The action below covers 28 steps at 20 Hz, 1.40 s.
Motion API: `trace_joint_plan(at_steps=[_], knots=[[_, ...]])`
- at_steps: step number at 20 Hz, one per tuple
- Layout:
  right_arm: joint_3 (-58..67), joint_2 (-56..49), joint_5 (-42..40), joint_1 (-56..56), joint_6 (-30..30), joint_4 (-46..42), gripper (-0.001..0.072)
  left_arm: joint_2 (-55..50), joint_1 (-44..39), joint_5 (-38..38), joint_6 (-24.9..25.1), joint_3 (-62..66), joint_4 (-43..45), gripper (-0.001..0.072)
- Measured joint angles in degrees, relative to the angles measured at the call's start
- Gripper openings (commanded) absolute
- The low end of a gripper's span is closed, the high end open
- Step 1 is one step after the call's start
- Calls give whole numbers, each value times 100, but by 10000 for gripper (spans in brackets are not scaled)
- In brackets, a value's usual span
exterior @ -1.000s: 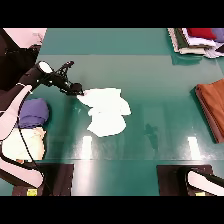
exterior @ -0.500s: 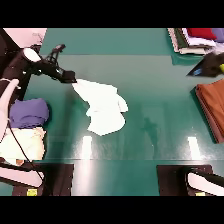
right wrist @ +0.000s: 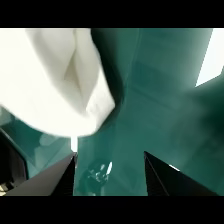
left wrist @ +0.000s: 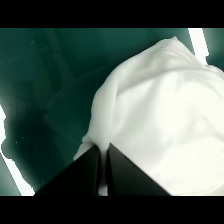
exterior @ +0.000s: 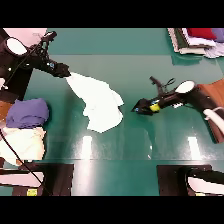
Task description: Fold the shirts.
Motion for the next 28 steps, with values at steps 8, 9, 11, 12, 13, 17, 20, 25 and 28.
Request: trace_joint_plan(at_steps=[8,9,11,12,13,17,20,25,28], knots=[[719,-1250,-586,927,-271,442,17,24,2,-37,9,0,70,29],[822,-1300,-599,966,-280,431,16,42,2,-35,9,2,94,29],[1051,-1320,-501,940,-280,321,16,160,7,0,9,7,160,29],[1202,-1261,-376,879,-251,166,16,282,7,42,9,9,186,29],[1362,-1165,-254,796,-170,-22,16,431,4,103,9,15,208,29],[2234,-435,396,271,304,-1141,16,1338,4,330,7,116,251,29],[3008,229,911,-170,525,-1759,16,2168,2,389,7,162,214,29],[4216,1132,1541,-634,647,-2367,16,3407,0,304,4,208,-116,29],[4924,1478,1926,-741,678,-2677,16,3886,0,125,0,407,-446,29]])
